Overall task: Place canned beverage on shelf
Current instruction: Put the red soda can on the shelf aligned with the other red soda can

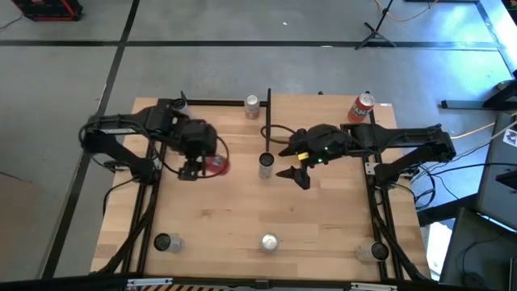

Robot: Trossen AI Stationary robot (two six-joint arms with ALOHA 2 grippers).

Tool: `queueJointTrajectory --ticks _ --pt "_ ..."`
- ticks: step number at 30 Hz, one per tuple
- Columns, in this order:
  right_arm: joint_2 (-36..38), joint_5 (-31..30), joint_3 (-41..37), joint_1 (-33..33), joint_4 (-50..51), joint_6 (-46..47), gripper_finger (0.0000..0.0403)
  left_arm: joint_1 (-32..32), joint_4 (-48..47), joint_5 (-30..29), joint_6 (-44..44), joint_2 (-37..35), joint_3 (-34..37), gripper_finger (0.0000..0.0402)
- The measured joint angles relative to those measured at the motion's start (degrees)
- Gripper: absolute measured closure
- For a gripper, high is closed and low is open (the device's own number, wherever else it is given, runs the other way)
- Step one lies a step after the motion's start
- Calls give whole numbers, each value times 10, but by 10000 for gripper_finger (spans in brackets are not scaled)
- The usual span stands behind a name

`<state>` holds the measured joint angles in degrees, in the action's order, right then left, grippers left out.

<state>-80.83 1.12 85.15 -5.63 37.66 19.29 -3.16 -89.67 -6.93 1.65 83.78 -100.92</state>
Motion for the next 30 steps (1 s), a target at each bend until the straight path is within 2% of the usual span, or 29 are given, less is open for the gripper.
queueJointTrajectory --ticks 5,11,14,19,30 --pt "-4 -30 0 0 -68 -19 70 0 -4 -12 21 66 -111 151" --pt "-38 -94 0 -4 -86 -87 70 0 -4 -8 8 103 -183 149" --pt "-67 -102 -1 -4 -121 -108 70 -3 -3 -9 13 105 -193 148" --pt "-97 -76 -1 -4 -188 -136 70 -5 -3 -12 46 105 -193 147" --pt "-145 -87 -1 2 -280 -136 70 -4 21 -16 52 117 -193 147"
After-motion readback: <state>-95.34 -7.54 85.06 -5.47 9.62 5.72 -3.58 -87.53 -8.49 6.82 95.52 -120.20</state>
